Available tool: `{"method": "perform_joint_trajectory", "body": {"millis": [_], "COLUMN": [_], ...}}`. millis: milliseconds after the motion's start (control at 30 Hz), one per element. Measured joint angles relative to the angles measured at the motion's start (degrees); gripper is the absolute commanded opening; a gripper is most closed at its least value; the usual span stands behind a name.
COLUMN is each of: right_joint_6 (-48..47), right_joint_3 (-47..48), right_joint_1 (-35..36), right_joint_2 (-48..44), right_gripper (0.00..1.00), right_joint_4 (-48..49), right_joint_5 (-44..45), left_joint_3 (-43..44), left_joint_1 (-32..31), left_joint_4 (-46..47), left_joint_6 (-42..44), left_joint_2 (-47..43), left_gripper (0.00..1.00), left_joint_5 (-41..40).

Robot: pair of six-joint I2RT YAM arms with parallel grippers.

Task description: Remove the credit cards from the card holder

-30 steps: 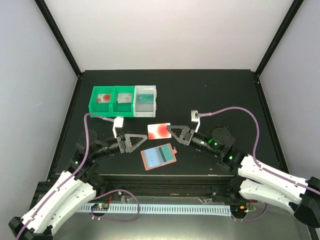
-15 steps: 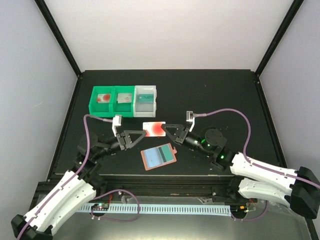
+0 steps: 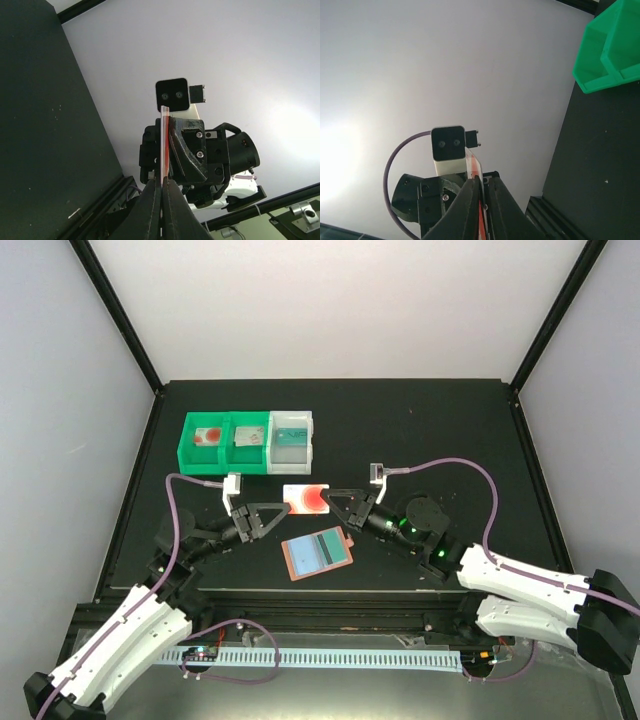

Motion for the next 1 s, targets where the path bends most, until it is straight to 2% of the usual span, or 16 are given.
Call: {"method": "perform_joint_trajectory", "body": {"millis": [200,400,600,800,1000], "right_joint_6": [-0.5,-2.5,-8.3,-11.6,-13.8], "right_joint_3": [-0.9,-4.1,-4.6,-5.8,-7.5], "right_joint_1": [0.0,0.0,0.1,0.0,0.0], "right_joint_2": [-0.4,-3.9,-12.1,-17.6,-21.8], "right_gripper": [0.38,0.71,0.99,1.0,1.0], "right_joint_4": [-0.7,-3.0,-9.8,-14.9,-18.9], "right_joint_5": [-0.6,-0.7,-0.6,-1.1,-1.1], "left_joint_3": [1.4,8.9,18.2,25.8,32.1], "left_joint_1": [0.0,0.0,1.4,8.2,18.6], "left_joint_4": [-3.3,-9.4,-20.3,-30.3,-42.8], "left_joint_6": [4.2,11.5,21.9,31.1,40.8], "left_joint_2": [0.2,5.1,12.0,20.3,28.7], "left_gripper": [0.02,0.02,0.01,0.06,0.02], "left_joint_5": [0.0,1.3,3.0,6.5,6.3]}}
